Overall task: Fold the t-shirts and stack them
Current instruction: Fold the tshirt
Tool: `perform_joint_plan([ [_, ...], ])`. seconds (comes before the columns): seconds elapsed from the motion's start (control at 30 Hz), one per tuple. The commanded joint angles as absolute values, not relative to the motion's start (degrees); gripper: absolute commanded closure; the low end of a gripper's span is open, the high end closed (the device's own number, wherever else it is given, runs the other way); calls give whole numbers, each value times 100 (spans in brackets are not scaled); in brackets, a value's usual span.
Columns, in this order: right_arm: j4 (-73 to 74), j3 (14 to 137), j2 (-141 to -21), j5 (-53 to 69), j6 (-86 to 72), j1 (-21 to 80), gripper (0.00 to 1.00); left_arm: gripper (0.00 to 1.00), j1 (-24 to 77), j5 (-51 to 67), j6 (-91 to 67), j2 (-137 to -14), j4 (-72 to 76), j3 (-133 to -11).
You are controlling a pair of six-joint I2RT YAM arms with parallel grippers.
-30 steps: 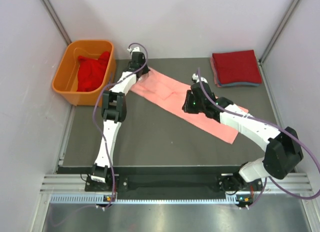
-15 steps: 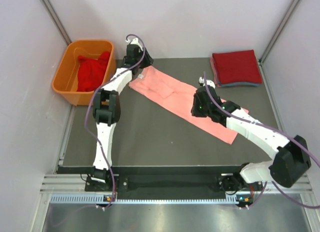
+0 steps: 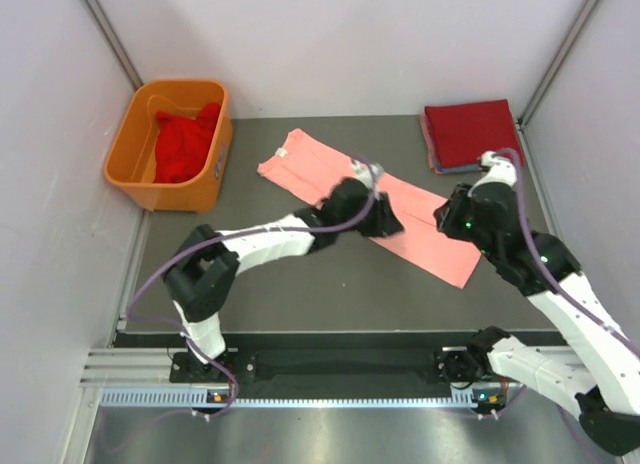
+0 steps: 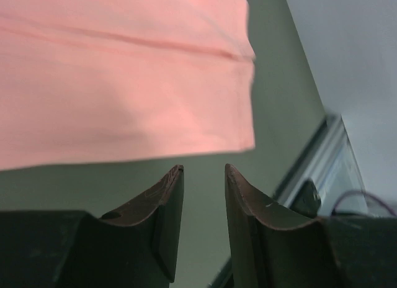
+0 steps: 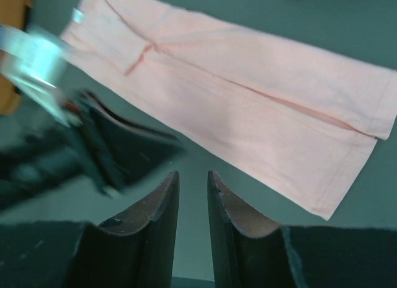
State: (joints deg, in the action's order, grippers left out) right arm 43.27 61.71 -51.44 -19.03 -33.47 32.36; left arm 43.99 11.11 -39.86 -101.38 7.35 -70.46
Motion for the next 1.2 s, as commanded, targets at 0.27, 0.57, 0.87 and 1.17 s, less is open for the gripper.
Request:
perform_joint_plan([
  [0.27,5326,6934,-3209,-2136,-3463,3182,74,66,6284,1555,-4465,-12391,1863,-8761],
  [0.57,5660,7172,-2733,-2241,-3542,3182,74,68,6556,1626,-4473,-13359,1520,-9703],
  [0.87,5651,7005,-2751,-2250,-3647,3182,75,68,6618,1670,-4377,-13737,1301,-9747],
  [1.17,5651,7075,-2804,-2276,-3621,3182,75,68,6627,1600,-4482,-13484,915,-9764],
])
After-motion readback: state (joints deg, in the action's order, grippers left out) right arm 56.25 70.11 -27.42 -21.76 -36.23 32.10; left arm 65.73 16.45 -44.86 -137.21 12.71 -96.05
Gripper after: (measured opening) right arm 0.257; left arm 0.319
